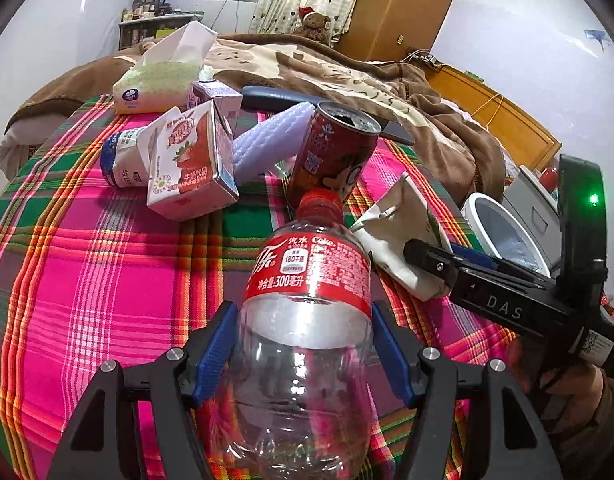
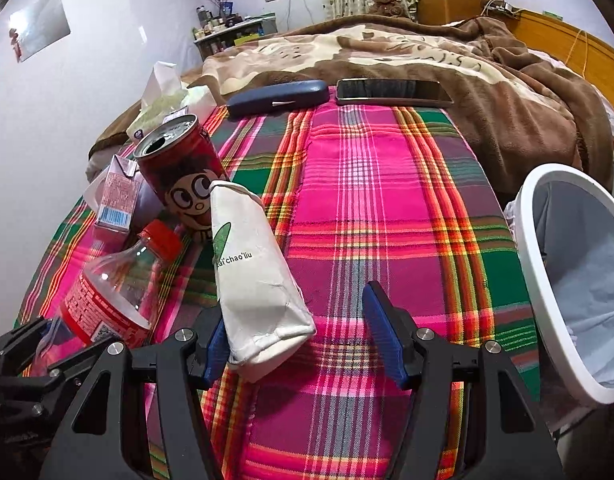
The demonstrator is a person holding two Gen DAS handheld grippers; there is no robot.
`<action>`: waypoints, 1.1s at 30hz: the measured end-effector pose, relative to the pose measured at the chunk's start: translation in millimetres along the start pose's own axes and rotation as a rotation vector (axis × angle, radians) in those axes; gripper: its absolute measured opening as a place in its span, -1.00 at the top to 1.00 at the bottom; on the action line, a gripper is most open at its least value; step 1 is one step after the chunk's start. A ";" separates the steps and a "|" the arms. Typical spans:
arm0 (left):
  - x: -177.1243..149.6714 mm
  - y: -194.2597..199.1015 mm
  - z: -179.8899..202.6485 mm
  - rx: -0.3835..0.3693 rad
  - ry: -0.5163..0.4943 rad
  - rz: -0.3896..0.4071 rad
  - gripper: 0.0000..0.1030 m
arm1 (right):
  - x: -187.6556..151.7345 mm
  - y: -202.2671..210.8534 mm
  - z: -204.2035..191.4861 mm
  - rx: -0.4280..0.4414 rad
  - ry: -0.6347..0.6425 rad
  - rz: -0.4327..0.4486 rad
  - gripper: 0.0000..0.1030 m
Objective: Collect trash
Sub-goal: 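Grasp the white paper bag with the right gripper while the left gripper holds the bottle, then carry the bottle and paper bag over the bin and open both grippers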
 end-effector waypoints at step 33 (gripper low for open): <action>1.5 25.2 35.7 0.060 -0.052 0.060 -0.21 | -7.4 41.3 12.9 0.004 0.003 0.104 0.33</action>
Point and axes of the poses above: each gripper's, at about its wrist camera, not at the fingertips, and y roughly against the way its jaws point, z to its right, x to its top, the point moved 4 cm from there along -y, roughly the way its jaws point, and after that the axes turned 3 degrees about z, right-handed, at the moved point
